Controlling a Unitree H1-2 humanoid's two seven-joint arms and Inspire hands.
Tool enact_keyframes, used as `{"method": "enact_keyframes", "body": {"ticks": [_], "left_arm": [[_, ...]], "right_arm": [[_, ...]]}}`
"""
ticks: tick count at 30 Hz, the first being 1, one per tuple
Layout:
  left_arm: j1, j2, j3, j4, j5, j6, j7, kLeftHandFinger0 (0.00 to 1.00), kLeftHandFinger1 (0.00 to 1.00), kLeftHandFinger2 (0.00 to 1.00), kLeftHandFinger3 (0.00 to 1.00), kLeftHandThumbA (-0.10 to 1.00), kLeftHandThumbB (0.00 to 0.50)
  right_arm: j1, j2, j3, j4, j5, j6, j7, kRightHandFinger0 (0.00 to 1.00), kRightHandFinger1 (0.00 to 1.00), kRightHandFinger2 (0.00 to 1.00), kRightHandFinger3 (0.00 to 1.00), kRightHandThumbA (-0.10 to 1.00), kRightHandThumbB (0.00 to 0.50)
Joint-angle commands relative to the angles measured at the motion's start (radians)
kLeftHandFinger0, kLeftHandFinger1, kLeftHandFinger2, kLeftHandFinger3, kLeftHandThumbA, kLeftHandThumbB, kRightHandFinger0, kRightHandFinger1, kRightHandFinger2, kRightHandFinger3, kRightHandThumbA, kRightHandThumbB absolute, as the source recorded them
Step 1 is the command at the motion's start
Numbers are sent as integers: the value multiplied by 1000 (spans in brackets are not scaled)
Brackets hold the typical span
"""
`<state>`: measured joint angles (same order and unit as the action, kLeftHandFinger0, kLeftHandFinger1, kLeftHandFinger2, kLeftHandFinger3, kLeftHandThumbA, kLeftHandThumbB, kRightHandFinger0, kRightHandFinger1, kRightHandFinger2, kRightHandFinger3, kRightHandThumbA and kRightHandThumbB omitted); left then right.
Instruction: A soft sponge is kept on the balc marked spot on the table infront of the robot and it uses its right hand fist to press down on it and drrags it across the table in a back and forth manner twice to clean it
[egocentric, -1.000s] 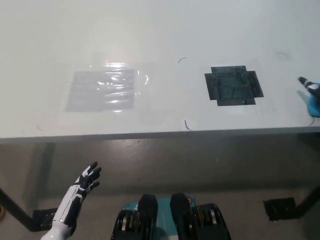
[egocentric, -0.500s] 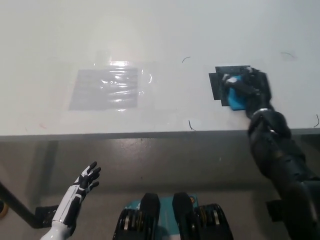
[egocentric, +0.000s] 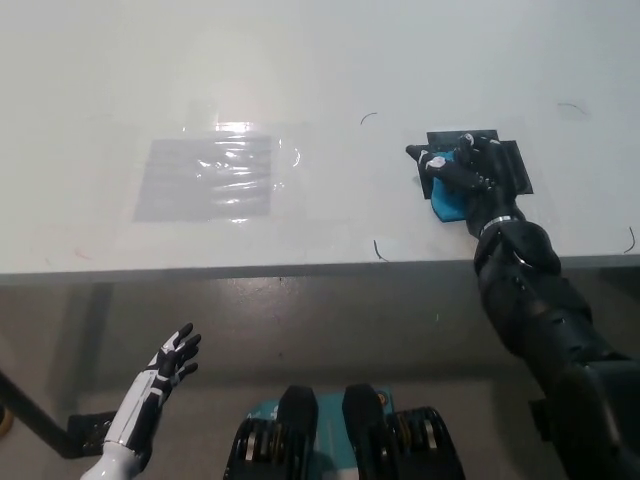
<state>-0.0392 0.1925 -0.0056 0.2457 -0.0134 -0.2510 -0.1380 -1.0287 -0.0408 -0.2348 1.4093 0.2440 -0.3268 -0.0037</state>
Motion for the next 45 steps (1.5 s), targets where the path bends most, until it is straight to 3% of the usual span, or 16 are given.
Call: {"method": "enact_keyframes", "body": {"ticks": [1,2,4,5,6,7,8,9,12,16,22,32,39,42,43,45], "left_arm": [[-2,-2,7,-20,-7,-32,3,1000,1000,1000,1000,1000,500],[-1,-2,7,-19,-9,-35,1,1000,1000,1000,1000,1000,500],[-3,-1,8,-20,-12,-30,-1,1000,1000,1000,1000,1000,500],[-8,0,9,-18,-13,-29,0,1000,1000,1000,1000,1000,500],[-10,1,8,-11,-9,-36,0,1000,1000,1000,1000,1000,500],[-10,1,8,-13,-7,-35,0,1000,1000,1000,1000,1000,500],[-9,1,7,-16,-6,-34,-1,1000,1000,1000,1000,1000,500],[-5,1,6,-16,-3,-34,1,1000,1000,1000,1000,1000,500],[-4,-1,8,-14,-14,-33,-4,1000,1000,1000,1000,1000,500],[-4,-2,8,-12,-13,-31,-3,1000,1000,1000,1000,1000,500],[-13,5,9,-9,-3,-31,1,1000,1000,1000,1000,1000,500],[-10,12,5,-8,-4,-29,-9,1000,1000,1000,1000,1000,500],[-11,22,4,-28,-7,-10,-19,1000,1000,1000,1000,1000,500],[-19,29,5,-25,-8,-6,-23,1000,1000,1000,1000,1000,500],[-20,30,5,-20,-7,-8,-23,1000,1000,1000,1000,1000,500],[-19,30,3,-17,-3,-8,-23,1000,1000,1000,1000,1000,500]], "right_arm": [[1,-14,20,14,-21,24,13,0,0,0,0,1000,177],[2,-19,38,13,-39,14,0,0,0,0,0,1000,179],[-1,-29,80,2,-79,-32,-32,0,0,0,1,1000,261],[-6,-29,86,2,-80,-33,-35,0,0,0,0,1000,258],[-20,-41,84,-21,-63,-40,39,485,310,337,365,1000,341],[-26,-48,79,-36,-44,-38,106,761,653,666,716,1000,329],[-30,-54,77,-53,-30,-38,173,873,768,776,837,1000,326],[-31,-58,81,-81,-20,-42,244,1000,1000,1000,1000,1000,311],[-26,-53,69,-213,41,-36,375,1000,1000,1000,1000,1000,332],[31,-51,125,-694,119,98,426,1000,1000,1000,1000,1000,388],[12,-102,162,-1223,211,326,346,1000,1000,1000,1000,1000,496],[91,-193,171,-1799,229,413,246,1000,1000,1000,1000,1000,500],[364,-145,231,-2139,160,375,215,1000,1000,1000,1000,1000,500],[507,-97,289,-2232,122,319,232,1000,1000,1000,1000,1000,459],[566,-63,311,-2256,84,287,236,1000,1000,1000,1000,1000,404],[725,-35,346,-2337,-4,263,257,1000,1000,1000,1000,1000,403]]}}
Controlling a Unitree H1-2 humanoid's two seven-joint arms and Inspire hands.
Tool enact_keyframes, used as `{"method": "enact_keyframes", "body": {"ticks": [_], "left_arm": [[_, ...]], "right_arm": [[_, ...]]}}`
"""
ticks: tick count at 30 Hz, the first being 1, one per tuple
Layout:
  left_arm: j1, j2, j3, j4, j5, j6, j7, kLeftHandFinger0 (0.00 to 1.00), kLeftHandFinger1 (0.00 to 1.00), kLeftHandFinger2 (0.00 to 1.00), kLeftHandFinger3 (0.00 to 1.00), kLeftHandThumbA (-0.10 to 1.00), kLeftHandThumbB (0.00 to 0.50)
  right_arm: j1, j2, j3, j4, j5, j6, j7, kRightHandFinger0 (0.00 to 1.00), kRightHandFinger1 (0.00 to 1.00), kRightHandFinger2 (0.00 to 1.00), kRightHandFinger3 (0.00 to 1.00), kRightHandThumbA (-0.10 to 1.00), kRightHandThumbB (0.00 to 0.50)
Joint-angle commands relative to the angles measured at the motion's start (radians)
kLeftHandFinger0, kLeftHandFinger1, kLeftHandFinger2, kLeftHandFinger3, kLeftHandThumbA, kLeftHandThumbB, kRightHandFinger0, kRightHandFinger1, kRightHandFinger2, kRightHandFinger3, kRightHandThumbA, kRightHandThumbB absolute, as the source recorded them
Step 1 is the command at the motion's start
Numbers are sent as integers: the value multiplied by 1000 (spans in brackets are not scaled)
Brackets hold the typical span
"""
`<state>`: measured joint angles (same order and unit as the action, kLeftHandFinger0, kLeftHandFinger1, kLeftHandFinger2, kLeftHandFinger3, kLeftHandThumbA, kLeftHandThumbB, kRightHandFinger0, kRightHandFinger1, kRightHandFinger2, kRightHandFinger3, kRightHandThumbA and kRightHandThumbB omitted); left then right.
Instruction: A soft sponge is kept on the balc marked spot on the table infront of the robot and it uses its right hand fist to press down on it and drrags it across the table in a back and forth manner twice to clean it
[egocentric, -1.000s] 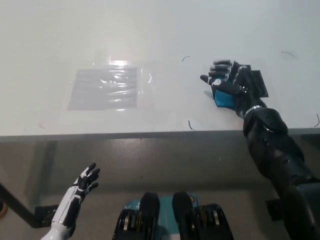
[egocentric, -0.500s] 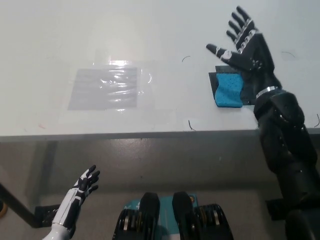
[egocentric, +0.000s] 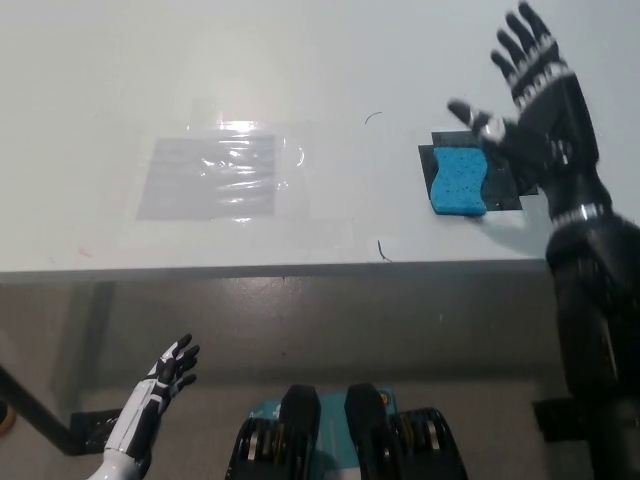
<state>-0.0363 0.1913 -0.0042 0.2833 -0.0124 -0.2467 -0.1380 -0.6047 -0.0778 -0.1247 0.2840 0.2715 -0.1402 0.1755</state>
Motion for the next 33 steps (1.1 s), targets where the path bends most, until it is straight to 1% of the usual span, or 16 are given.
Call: {"method": "enact_keyframes", "body": {"ticks": [1,2,4,7,9,11,14,15,16,20,23,25,29,30,32,33], "left_arm": [[-26,32,0,-48,-4,-16,-24,1000,1000,1000,1000,1000,500],[-25,32,0,-47,-7,-16,-26,1000,1000,1000,1000,1000,500],[-21,32,-1,-49,-7,-14,-29,1000,1000,1000,1000,1000,500],[-26,31,-3,-31,-6,-21,-29,1000,1000,1000,1000,1000,500],[-28,31,-3,-27,-7,-27,-30,1000,1000,1000,1000,1000,500],[-30,28,-4,-16,-5,-32,-28,1000,1000,1000,1000,1000,500],[-21,27,-5,-19,-8,-35,-29,1000,1000,1000,1000,1000,500],[-17,27,-6,-22,-5,-33,-29,1000,1000,1000,1000,1000,500],[-15,26,-6,-21,-6,-35,-30,1000,1000,1000,1000,1000,500],[-18,25,-11,-12,-2,-49,-30,1000,1000,1000,1000,1000,500],[-16,28,-10,-12,0,-55,-27,1000,1000,1000,1000,1000,500],[-18,29,-4,-20,-7,-47,-29,1000,1000,1000,1000,1000,500],[-30,31,-5,-17,-1,-55,-28,1000,1000,1000,1000,1000,500],[-31,25,-7,-19,-1,-53,-25,1000,1000,1000,1000,1000,500],[-33,18,-5,-25,-6,-43,-22,1000,1000,1000,1000,1000,500],[-37,18,-3,-21,-10,-46,-23,1000,1000,1000,1000,1000,500]], "right_arm": [[362,-1,253,-1227,-24,60,86,1000,1000,1000,1000,1000,376],[401,-3,259,-1218,-22,22,97,1000,1000,1000,1000,1000,430],[491,-14,262,-1174,-30,-78,124,1000,1000,1000,1000,1000,451],[609,2,273,-1100,-30,-138,116,1000,1000,1000,1000,1000,422],[672,-18,263,-1052,-13,-130,115,1000,1000,1000,1000,1000,429],[705,-18,236,-923,-1,-187,114,1000,1000,1000,1000,1000,427],[733,-15,205,-781,-35,-189,95,1000,1000,1000,1000,1000,442],[734,-10,195,-692,-10,-191,93,1000,1000,1000,1000,1000,407],[727,5,182,-614,-23,-216,75,1000,1000,1000,1000,1000,395],[663,46,151,-331,-27,-229,30,1000,1000,1000,1000,1000,445],[643,50,151,-210,-54,-260,25,1000,1000,1000,1000,1000,420],[627,51,154,-157,-58,-267,31,1000,1000,1000,1000,1000,380],[599,47,149,-136,-52,-258,30,1000,1000,1000,1000,1000,393],[597,44,144,-136,-34,-248,36,1000,1000,1000,1000,1000,382],[593,40,147,-131,-17,-243,52,1000,1000,1000,1000,1000,302],[589,40,147,-130,-18,-244,51,1000,1000,1000,1000,1000,290]]}}
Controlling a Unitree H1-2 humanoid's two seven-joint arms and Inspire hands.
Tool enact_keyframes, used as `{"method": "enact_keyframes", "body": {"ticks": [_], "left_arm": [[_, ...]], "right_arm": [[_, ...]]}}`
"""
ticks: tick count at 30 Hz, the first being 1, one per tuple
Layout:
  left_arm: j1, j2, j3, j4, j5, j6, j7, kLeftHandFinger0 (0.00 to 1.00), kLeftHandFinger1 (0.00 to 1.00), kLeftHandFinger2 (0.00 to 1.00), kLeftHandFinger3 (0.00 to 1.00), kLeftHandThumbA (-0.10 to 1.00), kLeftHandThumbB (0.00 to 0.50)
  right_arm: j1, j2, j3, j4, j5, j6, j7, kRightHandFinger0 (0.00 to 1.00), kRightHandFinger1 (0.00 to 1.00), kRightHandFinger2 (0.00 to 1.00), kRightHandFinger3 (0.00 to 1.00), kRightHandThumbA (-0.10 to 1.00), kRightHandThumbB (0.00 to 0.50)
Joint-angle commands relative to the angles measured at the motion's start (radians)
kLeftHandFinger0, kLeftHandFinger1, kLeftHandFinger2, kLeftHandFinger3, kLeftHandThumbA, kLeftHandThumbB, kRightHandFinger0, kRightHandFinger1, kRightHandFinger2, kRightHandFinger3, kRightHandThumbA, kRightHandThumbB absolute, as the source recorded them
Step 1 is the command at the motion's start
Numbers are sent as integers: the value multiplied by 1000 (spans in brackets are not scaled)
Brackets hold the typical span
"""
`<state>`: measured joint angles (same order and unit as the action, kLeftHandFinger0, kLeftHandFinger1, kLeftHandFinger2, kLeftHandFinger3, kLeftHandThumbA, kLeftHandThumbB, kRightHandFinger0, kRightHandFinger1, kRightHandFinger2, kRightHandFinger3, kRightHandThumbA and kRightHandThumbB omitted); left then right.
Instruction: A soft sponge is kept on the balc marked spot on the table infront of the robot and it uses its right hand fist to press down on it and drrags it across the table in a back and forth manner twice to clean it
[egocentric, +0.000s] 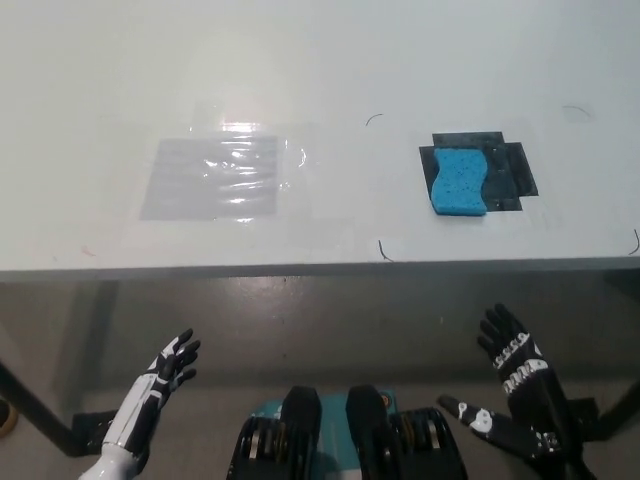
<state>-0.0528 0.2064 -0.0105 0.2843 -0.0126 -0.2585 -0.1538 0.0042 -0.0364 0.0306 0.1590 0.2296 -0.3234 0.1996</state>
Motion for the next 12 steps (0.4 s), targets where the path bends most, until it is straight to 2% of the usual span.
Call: {"method": "enact_keyframes", "body": {"ticks": [1,12], "left_arm": [[-22,3,4,-21,-12,-36,-8,1000,1000,1000,1000,1000,500],[-38,6,7,-22,-2,-35,0,1000,1000,1000,1000,1000,500]], "right_arm": [[-21,-1,-8,-4,23,-62,26,1000,1000,1000,1000,1000,289],[-56,1,-22,16,-2,-74,4,1000,1000,1000,1000,1000,272]]}}
